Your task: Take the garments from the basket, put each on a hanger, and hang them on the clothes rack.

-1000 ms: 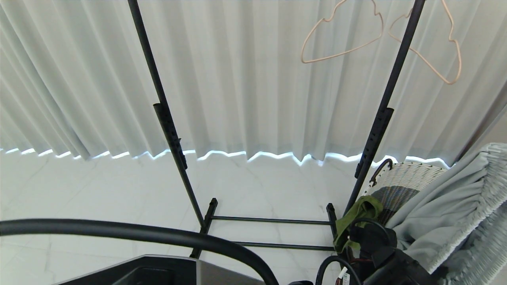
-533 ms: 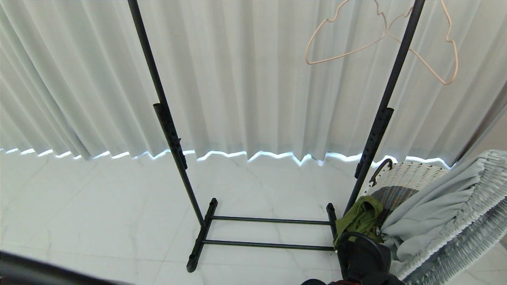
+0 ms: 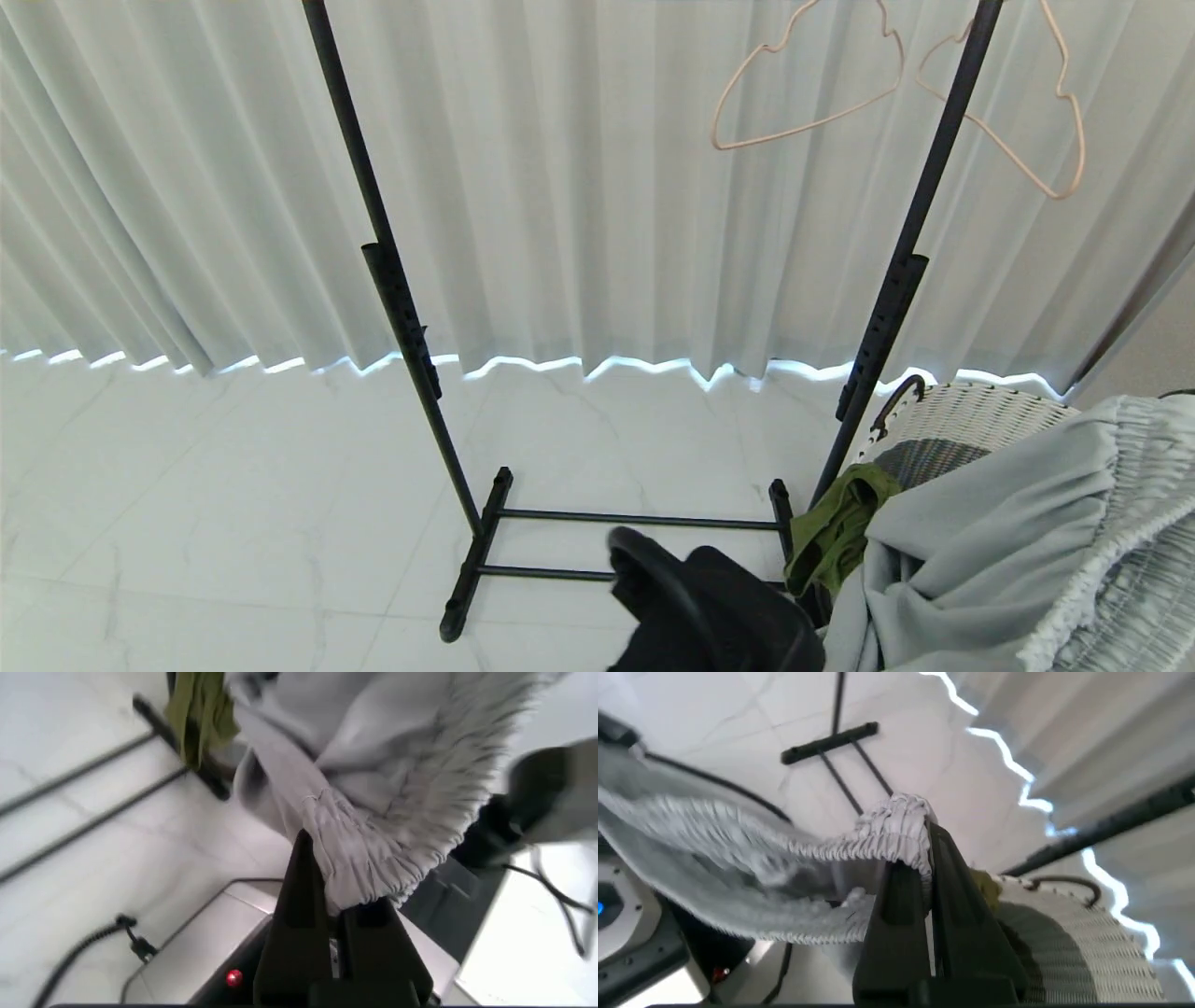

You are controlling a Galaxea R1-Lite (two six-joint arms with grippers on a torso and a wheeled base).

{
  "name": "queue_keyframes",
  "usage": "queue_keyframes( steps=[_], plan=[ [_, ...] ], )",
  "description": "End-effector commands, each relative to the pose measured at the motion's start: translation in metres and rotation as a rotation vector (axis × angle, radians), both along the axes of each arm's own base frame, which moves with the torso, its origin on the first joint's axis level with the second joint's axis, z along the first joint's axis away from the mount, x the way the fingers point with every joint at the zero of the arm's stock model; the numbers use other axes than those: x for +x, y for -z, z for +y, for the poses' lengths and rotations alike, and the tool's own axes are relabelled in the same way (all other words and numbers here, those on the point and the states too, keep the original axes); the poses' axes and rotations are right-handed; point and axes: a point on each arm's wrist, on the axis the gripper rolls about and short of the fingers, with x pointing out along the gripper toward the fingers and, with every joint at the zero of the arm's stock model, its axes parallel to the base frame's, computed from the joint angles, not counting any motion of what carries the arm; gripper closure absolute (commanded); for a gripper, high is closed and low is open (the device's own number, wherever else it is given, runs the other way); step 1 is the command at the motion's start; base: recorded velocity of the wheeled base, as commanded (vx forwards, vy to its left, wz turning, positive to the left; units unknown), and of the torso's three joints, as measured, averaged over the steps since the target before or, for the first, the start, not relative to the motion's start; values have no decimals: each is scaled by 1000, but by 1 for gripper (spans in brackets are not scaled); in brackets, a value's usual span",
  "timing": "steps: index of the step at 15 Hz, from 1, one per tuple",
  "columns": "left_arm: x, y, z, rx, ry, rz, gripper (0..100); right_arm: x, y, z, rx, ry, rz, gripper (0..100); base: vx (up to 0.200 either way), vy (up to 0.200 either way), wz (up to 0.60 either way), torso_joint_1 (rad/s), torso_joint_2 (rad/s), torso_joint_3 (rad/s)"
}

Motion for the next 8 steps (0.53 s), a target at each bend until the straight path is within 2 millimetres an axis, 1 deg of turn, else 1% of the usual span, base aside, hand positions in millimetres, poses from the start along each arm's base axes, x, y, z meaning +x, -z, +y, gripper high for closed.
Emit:
queue_keyframes(
  steps=[1, 2, 4, 5, 6, 7, 8],
  plan=[
    [-21, -36, 56, -124, 74, -97, 100, 2, 6, 8, -21, -73, 21, 100, 0, 0, 0, 0, 0, 0],
    [-24, -38, 63, -132, 87, -114, 100, 2, 6, 10, -23, -89, 25, 100, 0, 0, 0, 0, 0, 0],
    [-33, -47, 96, -176, 120, -164, 100, 10, 7, 20, -33, -141, 40, 100, 0, 0, 0, 0, 0, 0],
    [-33, -47, 96, -176, 120, -164, 100, 10, 7, 20, -33, -141, 40, 100, 0, 0, 0, 0, 0, 0],
    [-36, -60, 117, -241, 105, -211, 100, 19, 8, 31, -23, -182, 20, 100, 0, 0, 0, 0, 0, 0],
    [-37, -66, 130, -265, 86, -256, 100, 26, 8, 37, -19, -192, 9, 100, 0, 0, 0, 0, 0, 0],
    [-37, -67, 136, -270, 73, -277, 100, 31, 8, 41, -15, -197, 3, 100, 0, 0, 0, 0, 0, 0]
  ],
)
